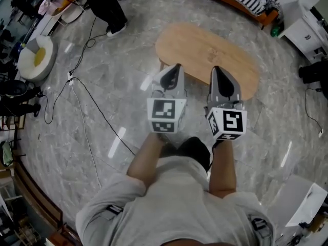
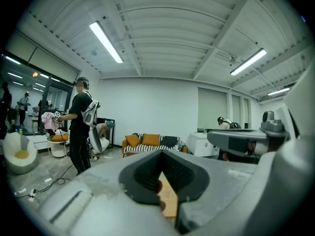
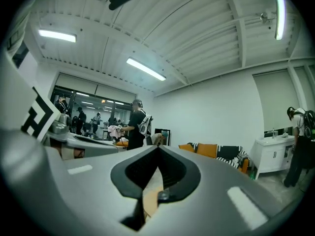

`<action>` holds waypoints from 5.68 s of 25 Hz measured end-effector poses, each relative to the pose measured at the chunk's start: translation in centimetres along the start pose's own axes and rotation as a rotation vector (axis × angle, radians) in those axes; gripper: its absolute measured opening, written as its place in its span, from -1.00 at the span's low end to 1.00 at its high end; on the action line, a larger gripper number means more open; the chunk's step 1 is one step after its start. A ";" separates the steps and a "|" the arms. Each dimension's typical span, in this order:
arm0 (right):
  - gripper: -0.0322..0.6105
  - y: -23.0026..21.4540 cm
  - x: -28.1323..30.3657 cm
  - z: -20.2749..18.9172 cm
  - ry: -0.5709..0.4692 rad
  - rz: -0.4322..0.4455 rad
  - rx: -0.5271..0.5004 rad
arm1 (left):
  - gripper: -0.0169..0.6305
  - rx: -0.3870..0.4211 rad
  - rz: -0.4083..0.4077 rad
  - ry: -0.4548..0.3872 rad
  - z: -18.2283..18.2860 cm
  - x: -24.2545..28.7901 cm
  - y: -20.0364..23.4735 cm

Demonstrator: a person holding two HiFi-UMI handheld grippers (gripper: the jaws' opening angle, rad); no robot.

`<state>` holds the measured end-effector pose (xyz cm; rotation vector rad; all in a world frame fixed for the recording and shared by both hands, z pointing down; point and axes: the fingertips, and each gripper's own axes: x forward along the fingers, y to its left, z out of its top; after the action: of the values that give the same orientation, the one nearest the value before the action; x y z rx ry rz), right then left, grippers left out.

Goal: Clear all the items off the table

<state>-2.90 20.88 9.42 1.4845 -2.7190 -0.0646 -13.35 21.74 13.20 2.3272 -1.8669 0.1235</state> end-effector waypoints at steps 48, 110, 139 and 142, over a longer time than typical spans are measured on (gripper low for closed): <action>-0.88 -30.8 24.3 -40.2 0.488 -0.247 0.356 | -0.89 0.001 -0.284 0.618 -30.9 46.6 -3.3; -0.70 -25.9 31.9 -64.1 1.309 0.071 -0.103 | -0.89 -0.092 -0.391 0.919 -48.4 51.6 4.2; -0.71 -25.7 30.7 -66.6 1.372 0.376 -0.441 | -0.89 -0.097 -0.371 0.947 -49.3 50.9 3.5; -0.74 -25.6 30.4 -66.5 1.364 0.402 -0.454 | -0.89 -0.101 -0.366 0.943 -49.3 50.8 3.4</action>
<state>6.02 -19.55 74.86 0.4512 -1.6135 0.2364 -3.94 -19.38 70.15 1.9423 -0.9520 0.8697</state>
